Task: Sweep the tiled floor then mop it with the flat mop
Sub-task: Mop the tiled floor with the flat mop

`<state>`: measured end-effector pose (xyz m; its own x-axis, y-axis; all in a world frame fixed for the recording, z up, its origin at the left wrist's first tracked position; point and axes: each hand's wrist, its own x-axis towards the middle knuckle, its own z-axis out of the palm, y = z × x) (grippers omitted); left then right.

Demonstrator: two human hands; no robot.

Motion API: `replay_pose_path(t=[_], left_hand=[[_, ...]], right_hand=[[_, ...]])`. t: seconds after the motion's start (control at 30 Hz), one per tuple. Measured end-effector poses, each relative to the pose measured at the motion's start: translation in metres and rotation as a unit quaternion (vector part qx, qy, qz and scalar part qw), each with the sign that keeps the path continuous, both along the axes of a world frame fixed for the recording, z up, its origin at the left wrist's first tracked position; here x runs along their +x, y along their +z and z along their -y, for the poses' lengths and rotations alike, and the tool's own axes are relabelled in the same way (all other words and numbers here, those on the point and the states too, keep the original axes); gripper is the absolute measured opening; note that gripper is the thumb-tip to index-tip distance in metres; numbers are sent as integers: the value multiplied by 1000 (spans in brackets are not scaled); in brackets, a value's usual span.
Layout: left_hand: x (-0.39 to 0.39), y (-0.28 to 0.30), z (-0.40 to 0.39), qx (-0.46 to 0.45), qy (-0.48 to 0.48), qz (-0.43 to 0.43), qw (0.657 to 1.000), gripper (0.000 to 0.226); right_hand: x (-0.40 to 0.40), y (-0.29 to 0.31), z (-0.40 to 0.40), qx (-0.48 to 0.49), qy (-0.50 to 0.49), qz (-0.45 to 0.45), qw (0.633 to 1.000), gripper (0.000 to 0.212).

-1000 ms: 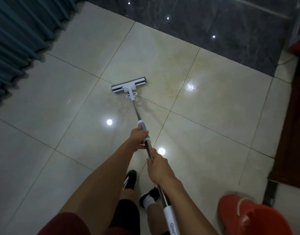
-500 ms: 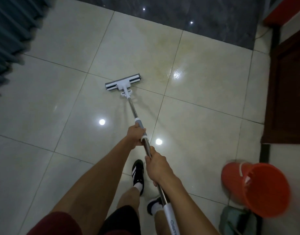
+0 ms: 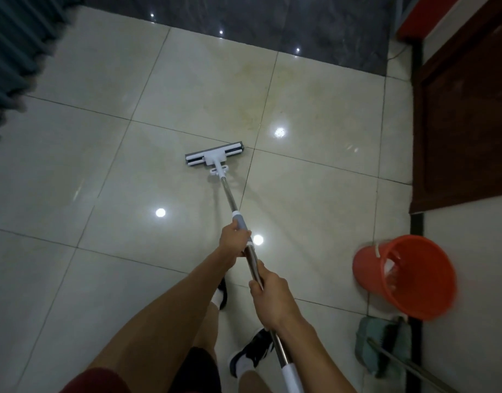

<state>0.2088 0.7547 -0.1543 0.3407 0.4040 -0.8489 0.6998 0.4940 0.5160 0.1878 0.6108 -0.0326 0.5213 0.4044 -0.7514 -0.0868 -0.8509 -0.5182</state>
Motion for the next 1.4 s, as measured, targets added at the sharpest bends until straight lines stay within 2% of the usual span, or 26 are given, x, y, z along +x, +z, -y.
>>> replay_pose_path(t=[0.1,0.2,0.4,0.57,1.0,1.2,1.4], left_hand=[[-9,1,23,-8,-8,8,1000,62],[-10,-1,35,-9,-20,10,1000,69],[10,-5,13,-7,-15,5,1000,66],[35,-12,-17,-13,-11,-7,1000,50],[140,-15,-191,-14,-6,6,1000,60],[185,-6,-247,-27,-12,12,999,61],[264,3,-301,-18,-25,0,1000,57]], right_hand=[[-15,3,23,6,-18,-5,1000,50],[-18,2,31,9,-44,-2,999,49],[0,-8,7,3,-60,2,998,45],[23,-14,-26,-10,-69,10,997,44],[125,-30,-211,24,-120,10,992,43],[182,-28,-270,35,-132,0,991,42],[262,-28,-319,39,-137,-5,990,42]])
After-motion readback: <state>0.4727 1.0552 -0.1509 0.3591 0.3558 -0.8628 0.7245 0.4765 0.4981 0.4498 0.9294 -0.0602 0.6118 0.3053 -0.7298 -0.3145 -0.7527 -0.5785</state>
